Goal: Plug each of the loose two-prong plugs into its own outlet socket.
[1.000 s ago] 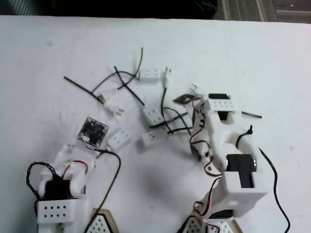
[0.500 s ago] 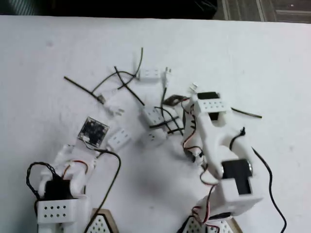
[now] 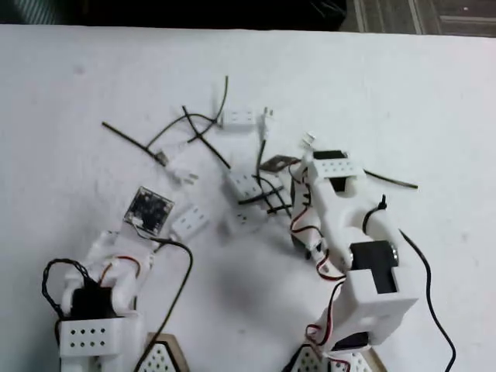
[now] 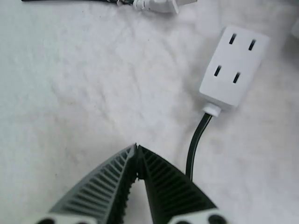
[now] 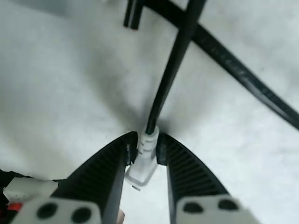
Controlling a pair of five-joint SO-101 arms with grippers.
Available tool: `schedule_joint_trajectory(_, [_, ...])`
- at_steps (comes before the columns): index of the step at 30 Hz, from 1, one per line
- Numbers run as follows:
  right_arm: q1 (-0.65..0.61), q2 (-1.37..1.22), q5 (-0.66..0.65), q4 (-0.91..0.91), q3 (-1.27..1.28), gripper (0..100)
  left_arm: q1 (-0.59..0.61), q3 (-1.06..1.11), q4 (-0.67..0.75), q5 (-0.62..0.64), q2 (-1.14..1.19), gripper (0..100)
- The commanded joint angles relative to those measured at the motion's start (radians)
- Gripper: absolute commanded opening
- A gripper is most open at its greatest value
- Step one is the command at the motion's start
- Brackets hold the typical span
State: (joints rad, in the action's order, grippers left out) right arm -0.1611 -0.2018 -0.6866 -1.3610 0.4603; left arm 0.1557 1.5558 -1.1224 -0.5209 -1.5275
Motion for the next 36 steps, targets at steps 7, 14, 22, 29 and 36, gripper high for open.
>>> schedule_joint_trajectory(7, [0.033, 0.024, -0.006, 0.01, -0.034, 4.2, -0.002, -0.006, 0.014, -0.005, -0.008, 2])
schedule_joint_trajectory(14, [0.09, 0.025, -0.064, 0.01, -0.034, 3.7, -0.002, -0.006, 0.014, -0.005, -0.008, 2])
schedule_joint_trajectory(22, [0.101, 0.028, -0.068, 0.008, -0.028, 1.6, -0.002, -0.006, 0.015, -0.005, -0.008, 2])
schedule_joint_trajectory(29, [0.074, 0.116, -0.063, -0.139, -0.078, 1.6, -0.002, -0.006, 0.015, -0.005, -0.008, 2])
schedule_joint_trajectory(36, [0.048, 0.417, -0.005, -0.148, -0.02, 1.6, -0.002, -0.006, 0.017, -0.005, -0.008, 2])
